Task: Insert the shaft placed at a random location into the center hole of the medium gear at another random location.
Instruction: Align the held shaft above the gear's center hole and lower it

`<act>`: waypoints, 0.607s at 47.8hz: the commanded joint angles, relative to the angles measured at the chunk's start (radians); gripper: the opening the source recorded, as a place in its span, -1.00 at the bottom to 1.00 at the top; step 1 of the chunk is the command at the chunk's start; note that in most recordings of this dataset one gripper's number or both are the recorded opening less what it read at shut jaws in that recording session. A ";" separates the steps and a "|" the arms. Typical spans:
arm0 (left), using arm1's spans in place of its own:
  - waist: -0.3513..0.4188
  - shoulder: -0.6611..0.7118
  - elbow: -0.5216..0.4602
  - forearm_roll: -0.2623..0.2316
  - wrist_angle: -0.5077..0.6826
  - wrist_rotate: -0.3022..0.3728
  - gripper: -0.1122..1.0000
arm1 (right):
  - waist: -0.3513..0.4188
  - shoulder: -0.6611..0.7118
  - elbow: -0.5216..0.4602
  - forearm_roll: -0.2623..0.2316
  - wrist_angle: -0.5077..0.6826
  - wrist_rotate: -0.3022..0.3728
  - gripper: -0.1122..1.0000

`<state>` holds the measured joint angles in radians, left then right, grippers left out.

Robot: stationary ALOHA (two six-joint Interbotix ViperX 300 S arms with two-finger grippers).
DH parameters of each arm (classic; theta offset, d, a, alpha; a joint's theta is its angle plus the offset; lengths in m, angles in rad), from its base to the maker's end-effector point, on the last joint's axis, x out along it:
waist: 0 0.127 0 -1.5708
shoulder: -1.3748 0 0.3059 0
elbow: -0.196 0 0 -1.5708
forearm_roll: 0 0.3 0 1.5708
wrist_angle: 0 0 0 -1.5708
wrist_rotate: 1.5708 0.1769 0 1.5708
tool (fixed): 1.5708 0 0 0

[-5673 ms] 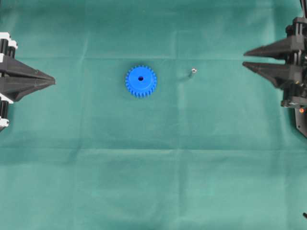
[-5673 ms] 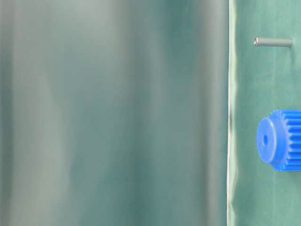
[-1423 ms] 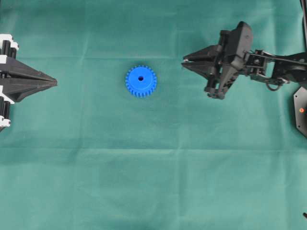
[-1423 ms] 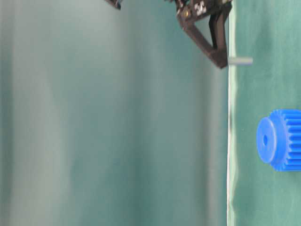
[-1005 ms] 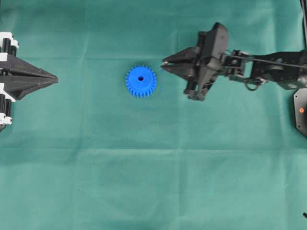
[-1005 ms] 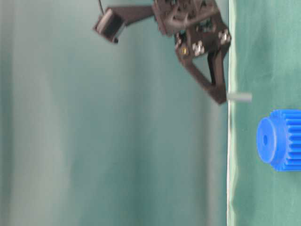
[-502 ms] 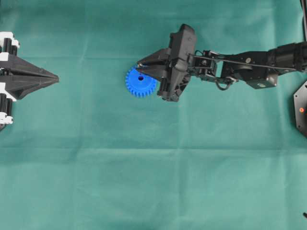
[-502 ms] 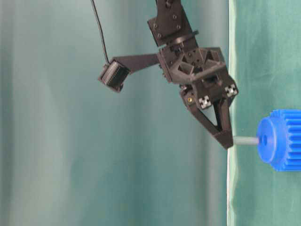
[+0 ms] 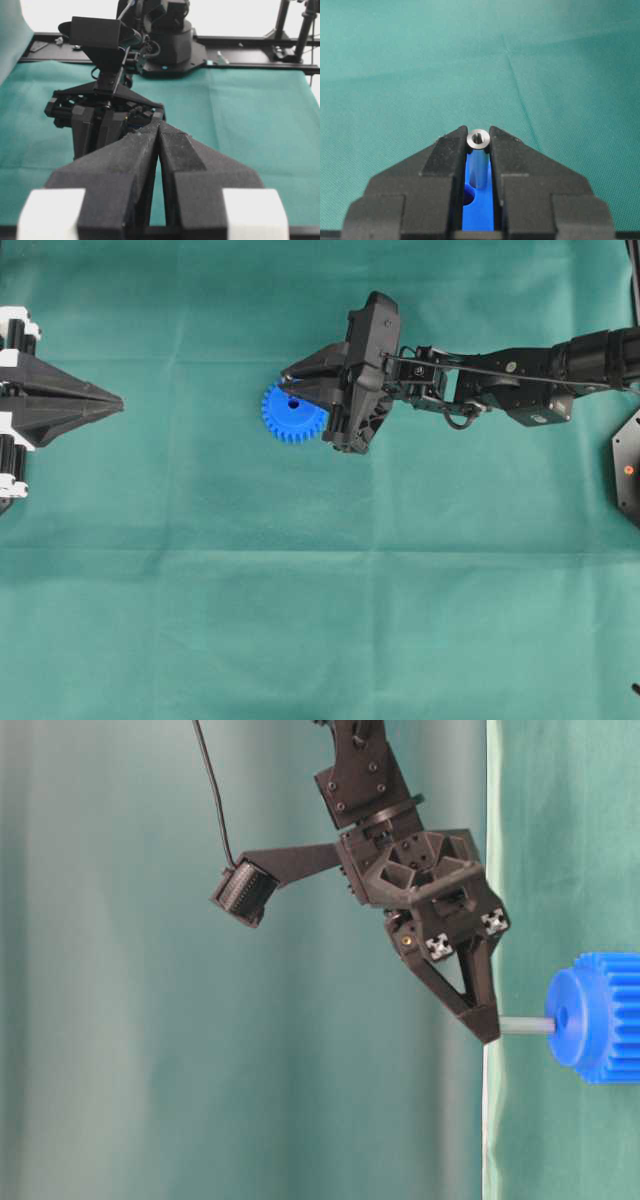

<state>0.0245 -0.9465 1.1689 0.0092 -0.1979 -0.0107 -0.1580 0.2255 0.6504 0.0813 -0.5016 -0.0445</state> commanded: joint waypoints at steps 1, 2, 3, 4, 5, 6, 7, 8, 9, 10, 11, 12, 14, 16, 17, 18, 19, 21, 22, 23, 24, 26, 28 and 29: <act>0.003 0.006 -0.015 0.003 -0.005 -0.002 -0.80 | 0.003 -0.011 -0.017 0.000 0.006 0.003 -0.55; 0.003 0.006 -0.015 0.002 -0.005 -0.002 -0.80 | 0.003 -0.009 -0.017 0.002 0.006 0.003 -0.55; 0.003 0.006 -0.015 0.002 -0.005 -0.002 -0.80 | 0.003 -0.006 -0.017 0.000 0.005 0.005 -0.55; 0.003 0.006 -0.015 0.002 -0.005 -0.002 -0.80 | 0.003 -0.005 -0.017 0.002 0.006 0.005 -0.55; 0.003 0.006 -0.015 0.003 -0.005 -0.002 -0.80 | 0.003 -0.003 -0.017 0.002 0.006 0.005 -0.55; 0.005 0.006 -0.015 0.002 -0.005 -0.002 -0.80 | 0.003 -0.003 -0.017 0.002 0.005 0.005 -0.55; 0.005 0.006 -0.015 0.003 -0.005 -0.002 -0.80 | 0.003 -0.002 -0.017 0.002 0.005 0.006 -0.55; 0.005 0.006 -0.015 0.003 -0.003 -0.002 -0.80 | 0.003 -0.002 -0.017 0.002 0.006 0.005 -0.55; 0.005 0.006 -0.015 0.002 -0.003 -0.002 -0.80 | 0.003 0.000 -0.017 0.002 0.006 0.006 -0.55; 0.005 0.008 -0.015 0.002 -0.002 -0.002 -0.80 | 0.003 0.000 -0.017 0.002 0.006 0.006 -0.55; 0.005 0.008 -0.015 0.002 -0.002 -0.002 -0.80 | 0.003 0.000 -0.017 0.002 0.006 0.006 -0.55; 0.005 0.006 -0.015 0.002 0.000 -0.002 -0.80 | 0.003 0.000 -0.017 0.002 0.005 0.006 -0.55; 0.005 0.008 -0.015 0.002 0.000 -0.002 -0.80 | 0.003 0.000 -0.017 0.002 0.006 0.006 -0.55; 0.005 0.006 -0.015 0.002 0.002 -0.002 -0.80 | 0.003 -0.002 -0.017 0.002 0.005 0.006 -0.55; 0.005 0.006 -0.015 0.003 0.002 -0.002 -0.80 | 0.003 -0.002 -0.017 0.002 0.005 0.006 -0.55; 0.005 0.006 -0.015 0.002 0.002 -0.002 -0.80 | 0.003 -0.002 -0.017 0.002 0.006 0.006 -0.55; 0.005 0.006 -0.015 0.002 0.002 -0.002 -0.80 | 0.003 -0.003 -0.017 0.002 0.005 0.006 -0.55; 0.005 0.006 -0.015 0.002 0.002 -0.002 -0.80 | 0.003 -0.005 -0.017 0.002 0.006 0.006 -0.55; 0.005 0.006 -0.015 0.003 0.002 -0.002 -0.80 | 0.003 -0.006 -0.017 0.002 0.006 0.006 -0.55; 0.005 0.006 -0.015 0.002 0.002 -0.002 -0.80 | 0.003 -0.009 -0.017 0.002 0.006 0.006 -0.55; 0.005 0.006 -0.015 0.003 0.002 -0.002 -0.80 | 0.003 -0.011 -0.017 0.002 0.008 0.006 -0.55; 0.005 0.006 -0.015 0.002 0.002 -0.002 -0.80 | 0.003 -0.018 -0.017 0.002 0.011 0.006 -0.55; 0.005 0.006 -0.015 0.002 0.003 -0.002 -0.80 | 0.003 -0.026 -0.015 0.002 0.017 0.005 -0.55; 0.005 0.006 -0.015 0.003 0.003 -0.002 -0.80 | 0.003 -0.031 -0.017 0.002 0.020 0.005 -0.55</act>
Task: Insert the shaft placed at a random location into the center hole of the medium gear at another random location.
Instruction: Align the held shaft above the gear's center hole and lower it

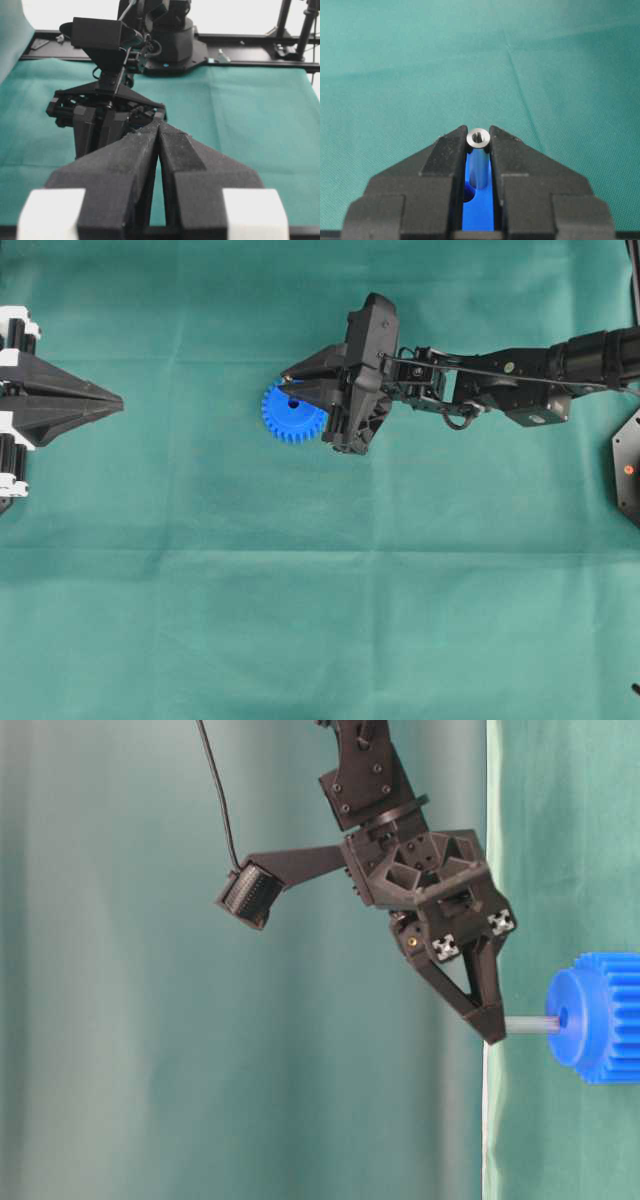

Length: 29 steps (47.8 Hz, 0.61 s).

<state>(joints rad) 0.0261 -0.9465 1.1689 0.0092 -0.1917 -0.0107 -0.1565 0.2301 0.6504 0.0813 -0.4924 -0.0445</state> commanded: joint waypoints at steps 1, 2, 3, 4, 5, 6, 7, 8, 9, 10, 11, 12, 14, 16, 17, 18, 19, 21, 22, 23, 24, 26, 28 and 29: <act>0.003 0.006 -0.015 0.003 -0.003 -0.002 -0.80 | 0.002 -0.040 -0.015 0.002 0.015 0.005 -0.55; 0.003 0.006 -0.015 0.002 -0.003 -0.002 -0.80 | 0.002 -0.043 -0.017 0.002 0.018 0.005 -0.55; 0.003 0.006 -0.015 0.003 -0.003 -0.002 -0.80 | 0.002 -0.048 -0.017 0.002 0.023 0.005 -0.55; 0.003 0.006 -0.015 0.003 -0.003 -0.002 -0.80 | 0.002 -0.052 -0.015 0.000 0.026 0.003 -0.55; 0.003 0.006 -0.015 0.002 -0.003 -0.002 -0.80 | 0.002 -0.055 -0.015 0.000 0.031 0.003 -0.55; 0.003 0.008 -0.015 0.003 -0.003 -0.003 -0.80 | 0.002 -0.060 -0.017 0.000 0.035 0.003 -0.55; 0.003 0.006 -0.015 0.002 -0.003 -0.002 -0.80 | 0.002 -0.063 -0.015 0.000 0.038 0.003 -0.55; 0.003 0.006 -0.015 0.002 -0.003 -0.003 -0.80 | 0.002 -0.067 -0.017 -0.002 0.044 0.003 -0.55; 0.003 0.006 -0.015 0.002 -0.003 -0.002 -0.80 | 0.002 -0.071 -0.017 -0.002 0.048 0.003 -0.55; 0.003 0.006 -0.015 0.002 -0.003 -0.002 -0.80 | 0.002 -0.072 -0.015 -0.002 0.051 0.003 -0.55; 0.003 0.006 -0.015 0.003 -0.003 -0.002 -0.80 | 0.002 -0.075 -0.015 -0.002 0.052 0.003 -0.55; 0.003 0.006 -0.015 0.002 -0.003 -0.003 -0.80 | 0.002 -0.077 -0.017 -0.002 0.054 0.003 -0.55; 0.003 0.006 -0.015 0.003 -0.003 -0.002 -0.80 | 0.002 -0.078 -0.015 -0.002 0.055 0.003 -0.55; 0.003 0.006 -0.015 0.002 -0.003 -0.002 -0.80 | 0.003 -0.078 -0.017 -0.002 0.055 0.003 -0.55; 0.003 0.006 -0.015 0.002 -0.003 -0.002 -0.80 | 0.003 -0.078 -0.017 -0.002 0.057 0.003 -0.55; 0.003 0.006 -0.015 0.002 -0.003 -0.002 -0.80 | 0.003 -0.080 -0.015 -0.002 0.055 0.003 -0.55; 0.003 0.006 -0.015 0.002 -0.003 -0.002 -0.80 | 0.003 -0.078 -0.017 -0.002 0.057 0.003 -0.55; 0.003 0.006 -0.015 0.002 -0.003 -0.002 -0.80 | 0.005 -0.078 -0.015 -0.002 0.057 0.003 -0.55; 0.003 0.006 -0.015 0.002 -0.003 -0.002 -0.80 | 0.006 -0.078 -0.017 -0.002 0.057 0.003 -0.55; 0.003 0.006 -0.015 0.002 -0.003 -0.002 -0.80 | 0.008 -0.078 -0.017 -0.002 0.057 0.003 -0.55; 0.003 0.006 -0.015 0.002 -0.003 -0.002 -0.80 | 0.008 -0.078 -0.017 -0.002 0.057 0.003 -0.55; 0.003 0.006 -0.015 0.002 -0.003 -0.002 -0.80 | 0.011 -0.078 -0.017 -0.002 0.057 0.003 -0.55; 0.003 0.006 -0.015 0.003 -0.003 -0.002 -0.80 | 0.012 -0.077 -0.017 -0.002 0.055 0.003 -0.55; 0.003 0.006 -0.015 0.002 -0.003 -0.002 -0.80 | 0.014 -0.075 -0.017 -0.002 0.057 0.005 -0.55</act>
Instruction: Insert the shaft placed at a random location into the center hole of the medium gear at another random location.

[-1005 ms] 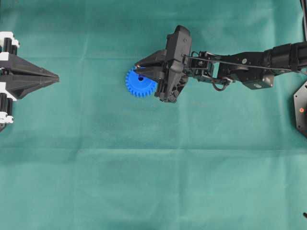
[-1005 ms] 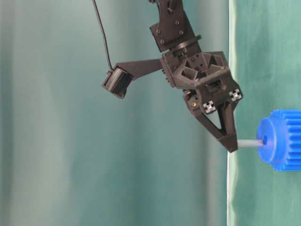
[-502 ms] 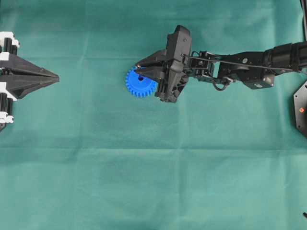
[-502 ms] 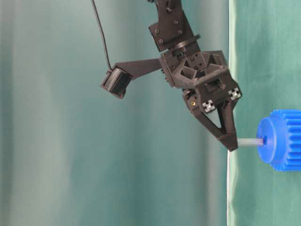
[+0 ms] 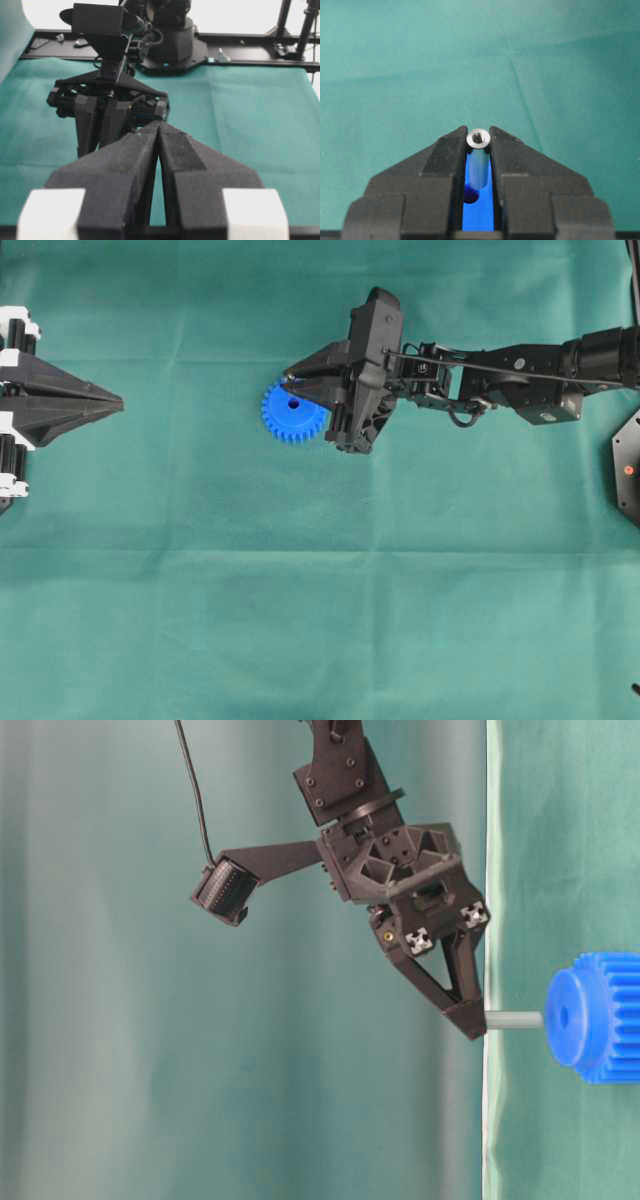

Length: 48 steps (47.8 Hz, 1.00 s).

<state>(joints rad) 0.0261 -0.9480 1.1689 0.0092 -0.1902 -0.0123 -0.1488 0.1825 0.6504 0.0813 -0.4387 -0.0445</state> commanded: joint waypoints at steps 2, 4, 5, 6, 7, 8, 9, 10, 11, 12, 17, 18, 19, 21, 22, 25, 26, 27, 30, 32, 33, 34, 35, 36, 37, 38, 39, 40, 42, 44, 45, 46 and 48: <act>0.003 0.008 -0.015 0.002 -0.005 0.000 -0.80 | 0.008 -0.026 -0.017 -0.002 0.003 0.005 -0.55; 0.003 0.008 -0.015 0.002 -0.005 0.000 -0.80 | 0.008 -0.023 -0.017 0.000 0.002 0.005 -0.55; 0.003 0.008 -0.015 0.002 -0.005 0.000 -0.80 | 0.008 -0.021 -0.017 0.000 0.003 0.005 -0.55; 0.003 0.008 -0.015 0.002 -0.005 0.000 -0.80 | 0.008 -0.018 -0.017 0.000 0.002 0.005 -0.55; 0.003 0.008 -0.015 0.003 -0.003 0.000 -0.80 | 0.008 -0.017 -0.015 -0.002 -0.002 0.005 -0.55; 0.003 0.008 -0.015 0.002 -0.005 0.000 -0.80 | 0.008 -0.014 -0.017 -0.002 -0.002 0.005 -0.55; 0.003 0.008 -0.015 0.002 -0.005 0.000 -0.80 | 0.008 -0.011 -0.017 -0.002 -0.003 0.005 -0.55; 0.003 0.008 -0.015 0.002 -0.005 0.000 -0.80 | 0.008 -0.006 -0.017 0.000 -0.003 0.005 -0.55; 0.003 0.008 -0.015 0.002 -0.005 0.000 -0.80 | 0.008 -0.003 -0.018 0.000 -0.003 0.005 -0.55; 0.003 0.008 -0.015 0.002 -0.005 0.000 -0.80 | 0.008 0.002 -0.020 0.000 -0.003 0.005 -0.55; 0.003 0.008 -0.015 0.002 -0.005 0.000 -0.80 | 0.005 0.021 -0.023 -0.002 -0.008 0.005 -0.55; 0.003 0.008 -0.015 0.002 -0.005 0.000 -0.80 | 0.003 0.028 -0.025 -0.002 -0.011 0.005 -0.55; 0.003 0.008 -0.015 0.002 -0.005 0.000 -0.80 | 0.002 0.029 -0.023 -0.002 -0.012 0.005 -0.55; 0.003 0.008 -0.015 0.002 -0.005 0.000 -0.80 | -0.002 0.035 -0.021 0.000 -0.014 0.005 -0.55; 0.003 0.008 -0.015 0.003 -0.005 0.000 -0.80 | -0.002 0.038 -0.021 0.002 -0.015 0.005 -0.55; 0.003 0.008 -0.015 0.003 -0.005 0.000 -0.80 | -0.005 0.041 -0.021 0.002 -0.015 0.005 -0.55; 0.003 0.008 -0.015 0.003 -0.005 0.000 -0.80 | -0.005 0.043 -0.021 0.002 -0.015 0.005 -0.55; 0.003 0.008 -0.015 0.002 -0.005 0.000 -0.80 | -0.005 0.044 -0.021 0.002 -0.015 0.005 -0.55; 0.003 0.008 -0.015 0.003 -0.005 0.000 -0.80 | -0.005 0.046 -0.021 0.002 -0.015 0.005 -0.55; 0.003 0.008 -0.015 0.003 -0.005 0.000 -0.80 | -0.005 0.048 -0.020 0.002 -0.015 0.005 -0.55; 0.003 0.008 -0.015 0.003 -0.005 0.000 -0.80 | -0.005 0.049 -0.018 0.002 -0.015 0.005 -0.55; 0.003 0.008 -0.015 0.002 -0.005 0.000 -0.80 | -0.005 0.051 -0.020 0.002 -0.015 0.005 -0.55; 0.003 0.008 -0.015 0.002 -0.005 0.000 -0.80 | -0.005 0.052 -0.018 0.002 -0.015 0.005 -0.55; 0.003 0.008 -0.015 0.003 -0.005 0.000 -0.80 | -0.005 0.055 -0.020 0.002 -0.015 0.005 -0.55; 0.003 0.008 -0.015 0.002 -0.005 0.000 -0.80 | -0.005 0.057 -0.021 0.002 -0.017 0.005 -0.55; 0.003 0.008 -0.015 0.003 -0.005 0.000 -0.80 | -0.005 0.061 -0.023 0.002 -0.017 0.005 -0.55; 0.003 0.008 -0.015 0.003 -0.005 0.000 -0.80 | -0.005 0.066 -0.023 0.002 -0.018 0.005 -0.55; 0.003 0.008 -0.015 0.003 -0.005 0.000 -0.80 | -0.005 0.069 -0.025 0.002 -0.020 0.005 -0.55; 0.003 0.008 -0.015 0.002 -0.005 0.000 -0.80 | -0.005 0.075 -0.026 0.002 -0.023 0.005 -0.55; 0.003 0.008 -0.015 0.003 -0.003 0.000 -0.80 | -0.005 0.081 -0.028 0.002 -0.026 0.006 -0.55; 0.003 0.008 -0.015 0.002 -0.005 0.000 -0.80 | -0.003 0.083 -0.029 0.002 -0.026 0.006 -0.55; 0.003 0.008 -0.015 0.002 -0.005 0.000 -0.80 | -0.003 0.086 -0.029 0.002 -0.028 0.005 -0.55; 0.003 0.008 -0.015 0.002 -0.005 0.000 -0.80 | -0.005 0.086 -0.029 0.002 -0.028 0.005 -0.55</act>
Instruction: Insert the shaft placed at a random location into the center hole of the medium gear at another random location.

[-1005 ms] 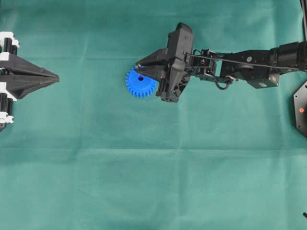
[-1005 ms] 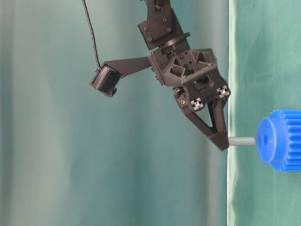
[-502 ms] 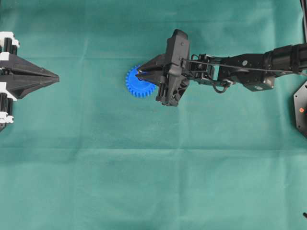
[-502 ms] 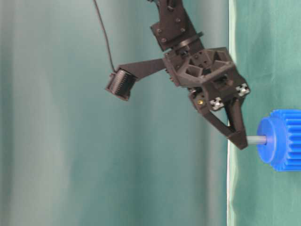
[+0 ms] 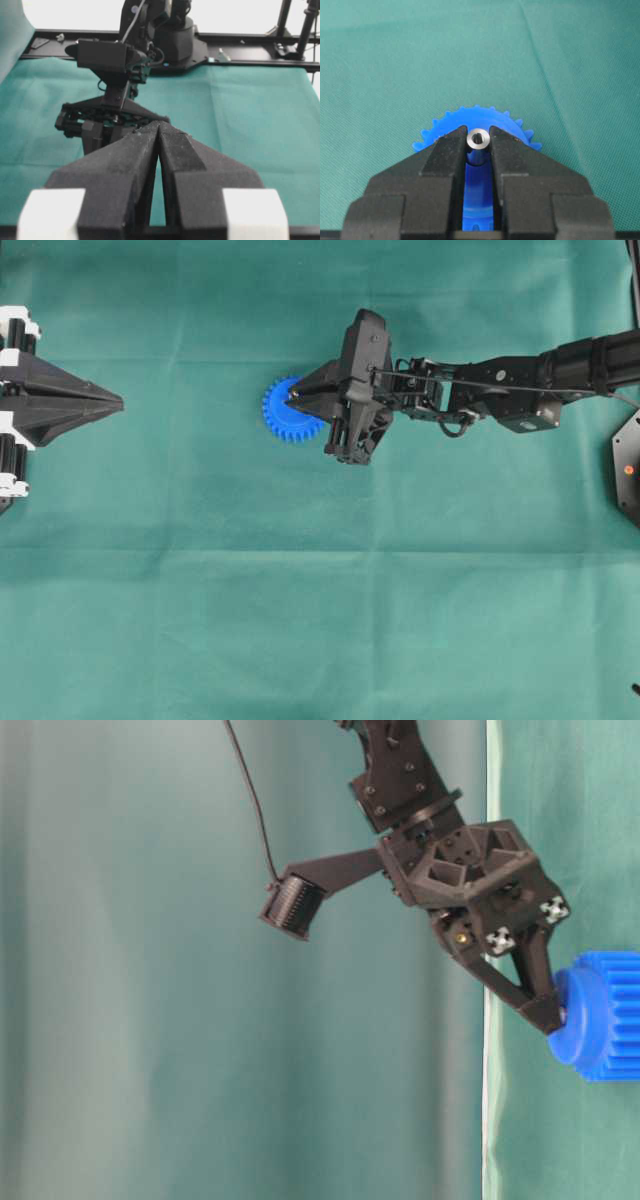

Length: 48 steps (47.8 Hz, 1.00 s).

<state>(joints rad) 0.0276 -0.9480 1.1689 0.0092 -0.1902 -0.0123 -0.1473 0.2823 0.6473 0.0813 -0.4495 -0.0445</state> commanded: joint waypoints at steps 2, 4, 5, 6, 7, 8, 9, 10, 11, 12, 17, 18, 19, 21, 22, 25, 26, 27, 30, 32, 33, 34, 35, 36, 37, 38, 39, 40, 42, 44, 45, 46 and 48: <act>0.002 0.008 -0.015 0.002 -0.005 0.000 -0.80 | -0.006 -0.014 -0.025 0.002 -0.017 0.005 -0.55; 0.002 0.008 -0.014 0.002 -0.005 0.000 -0.80 | -0.005 -0.014 -0.025 0.002 -0.017 0.006 -0.55; 0.002 0.008 -0.015 0.003 -0.005 0.000 -0.80 | -0.005 -0.012 -0.025 0.002 -0.017 0.006 -0.55; 0.002 0.008 -0.015 0.002 -0.005 0.000 -0.80 | -0.005 -0.012 -0.023 0.002 -0.017 0.006 -0.55; 0.002 0.008 -0.015 0.002 -0.005 0.000 -0.80 | -0.005 -0.012 -0.023 0.002 -0.015 0.006 -0.55; 0.002 0.008 -0.015 0.003 -0.005 0.000 -0.80 | -0.003 -0.012 -0.025 0.002 -0.014 0.005 -0.55; 0.002 0.008 -0.015 0.003 -0.005 0.000 -0.80 | -0.003 -0.012 -0.025 0.000 -0.012 0.005 -0.55; 0.002 0.008 -0.014 0.003 -0.005 0.000 -0.80 | -0.002 -0.014 -0.025 0.000 -0.012 0.005 -0.55; 0.002 0.008 -0.015 0.002 -0.005 0.002 -0.80 | -0.002 -0.012 -0.025 0.000 -0.012 0.005 -0.55; 0.002 0.009 -0.015 0.003 -0.005 0.002 -0.80 | 0.000 -0.012 -0.025 0.000 -0.012 0.005 -0.55; 0.002 0.008 -0.014 0.002 -0.005 0.002 -0.80 | 0.000 -0.014 -0.025 -0.002 -0.012 0.005 -0.54; 0.002 0.009 -0.014 0.003 -0.005 0.002 -0.80 | 0.000 -0.012 -0.025 -0.002 -0.012 0.005 -0.54; 0.002 0.008 -0.014 0.003 -0.005 0.002 -0.80 | 0.000 -0.012 -0.025 0.000 -0.012 0.005 -0.54; 0.002 0.008 -0.014 0.002 -0.005 0.002 -0.80 | -0.002 -0.014 -0.025 -0.002 -0.012 0.005 -0.54; 0.002 0.008 -0.014 0.002 -0.003 0.002 -0.80 | 0.000 -0.014 -0.025 -0.002 -0.012 0.006 -0.54; 0.002 0.008 -0.014 0.002 0.000 0.002 -0.80 | 0.000 -0.012 -0.025 -0.002 -0.012 0.006 -0.52; 0.002 0.008 -0.014 0.002 0.000 0.002 -0.80 | 0.000 -0.014 -0.025 0.000 -0.012 0.008 -0.49; 0.002 0.008 -0.014 0.002 0.002 0.002 -0.80 | 0.000 -0.014 -0.025 0.000 -0.012 0.008 -0.41; 0.002 0.008 -0.014 0.002 0.003 0.002 -0.80 | 0.000 -0.012 -0.026 0.000 -0.012 0.008 -0.12; 0.002 0.008 -0.014 0.002 0.002 0.002 -0.80 | 0.000 -0.014 -0.026 0.002 -0.014 0.008 0.10; 0.002 0.008 -0.014 0.003 0.003 0.002 -0.80 | 0.000 -0.014 -0.026 0.000 -0.015 0.008 0.22; 0.002 0.008 -0.015 0.002 0.002 0.002 -0.80 | 0.002 -0.012 -0.026 0.000 -0.015 0.008 0.34; 0.002 0.008 -0.014 0.002 0.003 0.002 -0.80 | 0.002 -0.014 -0.026 0.000 -0.017 0.008 0.46; 0.002 0.008 -0.014 0.002 0.003 0.002 -0.80 | 0.003 -0.012 -0.026 0.000 -0.017 0.008 0.55; 0.002 0.008 -0.014 0.003 0.003 0.002 -0.80 | 0.005 -0.014 -0.026 0.000 -0.017 0.008 0.65; 0.002 0.008 -0.014 0.002 0.003 0.002 -0.80 | 0.005 -0.012 -0.026 0.000 -0.017 0.008 0.76; 0.002 0.008 -0.014 0.002 0.003 0.002 -0.80 | 0.005 -0.014 -0.026 0.000 -0.017 0.008 0.79; 0.002 0.008 -0.014 0.003 0.002 0.002 -0.80 | 0.006 -0.014 -0.026 0.000 -0.017 0.008 0.79; 0.002 0.008 -0.014 0.003 0.003 0.002 -0.80 | 0.006 -0.014 -0.026 0.000 -0.015 0.008 0.74; 0.002 0.008 -0.014 0.003 0.003 0.002 -0.80 | 0.006 -0.017 -0.025 0.000 -0.015 0.008 0.69; 0.002 0.008 -0.014 0.002 0.003 0.002 -0.80 | 0.006 -0.018 -0.023 0.000 -0.015 0.008 0.66; 0.002 0.008 -0.014 0.002 0.003 0.002 -0.80 | 0.005 -0.023 -0.021 0.000 -0.017 0.008 0.64; 0.002 0.008 -0.014 0.002 0.002 0.002 -0.80 | 0.005 -0.031 -0.020 0.000 -0.017 0.008 0.61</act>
<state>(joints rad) 0.0261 -0.9465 1.1689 0.0092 -0.1810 -0.0123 -0.1442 0.2853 0.6443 0.0813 -0.4510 -0.0445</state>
